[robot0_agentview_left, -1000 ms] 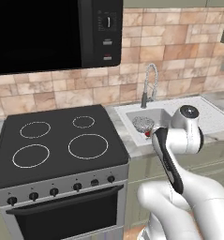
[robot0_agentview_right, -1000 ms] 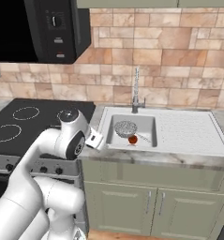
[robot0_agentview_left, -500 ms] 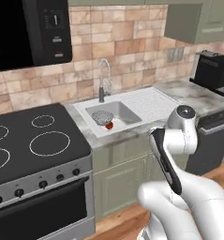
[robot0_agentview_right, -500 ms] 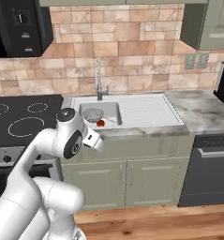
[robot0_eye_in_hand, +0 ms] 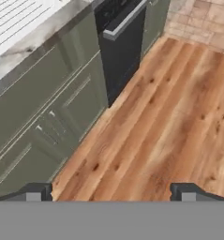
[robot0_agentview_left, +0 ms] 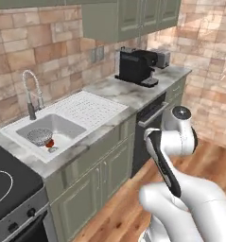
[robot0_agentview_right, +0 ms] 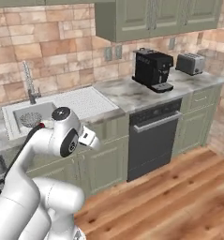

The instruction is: Pick the strainer and cup and place them in the sink. Then turn on the water.

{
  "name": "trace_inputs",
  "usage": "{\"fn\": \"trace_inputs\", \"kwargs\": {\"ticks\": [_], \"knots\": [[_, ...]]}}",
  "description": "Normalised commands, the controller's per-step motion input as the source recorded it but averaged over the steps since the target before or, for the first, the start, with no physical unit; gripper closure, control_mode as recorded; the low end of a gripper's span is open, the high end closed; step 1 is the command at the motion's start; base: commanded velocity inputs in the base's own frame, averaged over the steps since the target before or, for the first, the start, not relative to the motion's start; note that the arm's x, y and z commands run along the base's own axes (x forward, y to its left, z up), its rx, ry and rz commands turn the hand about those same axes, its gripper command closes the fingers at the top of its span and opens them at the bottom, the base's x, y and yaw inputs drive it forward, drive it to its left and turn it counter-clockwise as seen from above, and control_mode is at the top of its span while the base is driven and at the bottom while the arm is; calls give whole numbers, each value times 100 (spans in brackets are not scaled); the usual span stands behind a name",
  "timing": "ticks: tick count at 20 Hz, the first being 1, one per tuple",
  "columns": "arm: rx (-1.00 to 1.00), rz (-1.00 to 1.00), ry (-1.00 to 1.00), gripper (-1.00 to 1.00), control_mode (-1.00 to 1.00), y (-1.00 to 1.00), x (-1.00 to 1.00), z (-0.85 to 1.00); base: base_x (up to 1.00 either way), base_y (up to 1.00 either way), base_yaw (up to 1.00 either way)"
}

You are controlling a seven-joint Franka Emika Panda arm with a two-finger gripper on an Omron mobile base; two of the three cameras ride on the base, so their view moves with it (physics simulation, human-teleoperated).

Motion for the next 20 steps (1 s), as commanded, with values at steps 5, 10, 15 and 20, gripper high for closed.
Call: {"fn": "trace_inputs", "kwargs": {"ticks": [5,10,15,20], "knots": [[0,0,0,-100,100,0,0,0,0,-5,-72],[0,0,0,-100,100,0,0,0,0,0,-76],[0,0,0,-100,100,0,0,0,2,5,-74],[0,0,0,-100,100,0,0,0,2,18,-78]]}}
